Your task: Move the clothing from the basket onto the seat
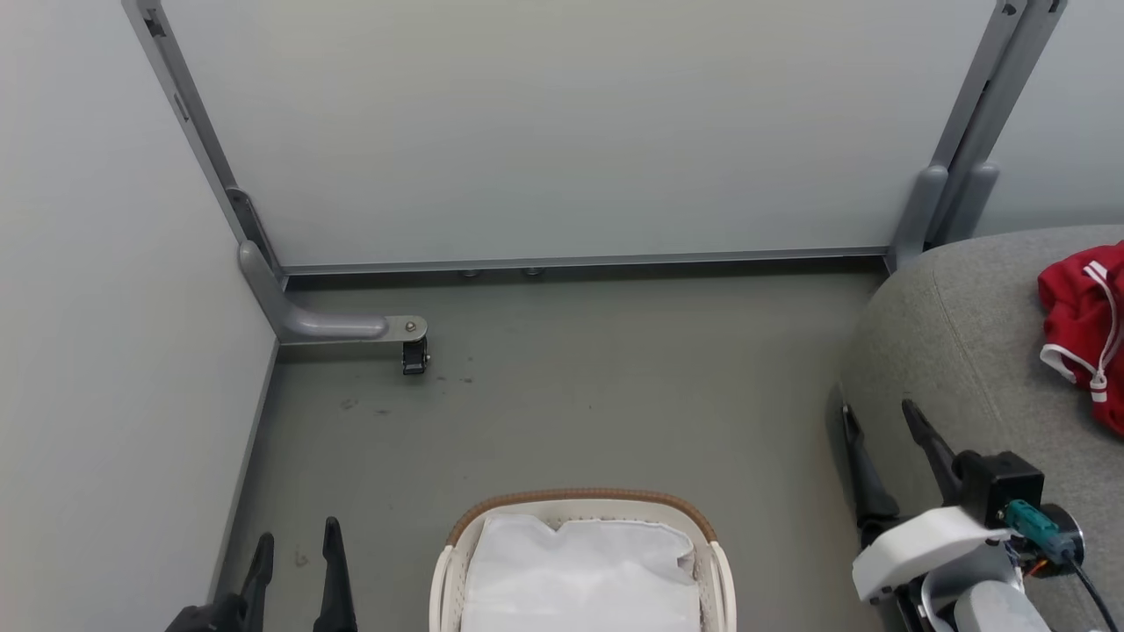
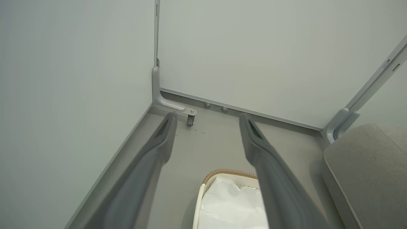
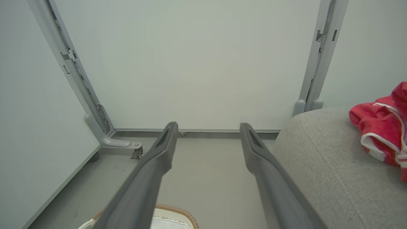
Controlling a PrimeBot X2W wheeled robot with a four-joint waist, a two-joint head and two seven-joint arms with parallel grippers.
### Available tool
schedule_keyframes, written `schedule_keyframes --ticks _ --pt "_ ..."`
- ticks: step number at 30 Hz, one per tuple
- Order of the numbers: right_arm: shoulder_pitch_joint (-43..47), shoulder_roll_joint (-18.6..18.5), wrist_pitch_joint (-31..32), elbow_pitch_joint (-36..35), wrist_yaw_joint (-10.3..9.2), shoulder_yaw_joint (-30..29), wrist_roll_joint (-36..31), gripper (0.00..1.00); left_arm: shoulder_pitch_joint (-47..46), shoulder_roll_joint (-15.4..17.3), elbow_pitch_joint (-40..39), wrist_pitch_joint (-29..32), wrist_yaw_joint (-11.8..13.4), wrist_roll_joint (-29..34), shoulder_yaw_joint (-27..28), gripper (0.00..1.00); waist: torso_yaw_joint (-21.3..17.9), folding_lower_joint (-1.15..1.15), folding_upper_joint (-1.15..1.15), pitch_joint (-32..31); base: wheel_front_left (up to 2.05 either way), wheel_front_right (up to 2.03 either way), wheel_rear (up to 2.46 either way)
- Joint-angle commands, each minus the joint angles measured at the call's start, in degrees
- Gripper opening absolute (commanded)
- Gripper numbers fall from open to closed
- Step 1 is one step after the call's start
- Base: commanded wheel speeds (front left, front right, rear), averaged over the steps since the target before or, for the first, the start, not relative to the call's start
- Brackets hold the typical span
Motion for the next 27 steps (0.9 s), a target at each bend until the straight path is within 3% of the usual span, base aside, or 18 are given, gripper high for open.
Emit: schedule_keyframes --ticks 1,27 --pt "1.79 -0.23 -0.1 -0.71 -0.08 0.35 0.32 1.0 0.84 0.12 0.02 -0.02 -0.16 -0.37 -0.22 1.0 -0.13 0.0 0.0 -0.3 0.0 0.0 0.0" --pt "5.15 -0.2 -0.1 -0.89 -0.08 2.0 1.52 1.0 -1.06 0.78 2.15 0.04 -0.02 0.14 -1.45 1.0 -1.8 0.0 0.0 -0.53 0.0 0.0 0.0"
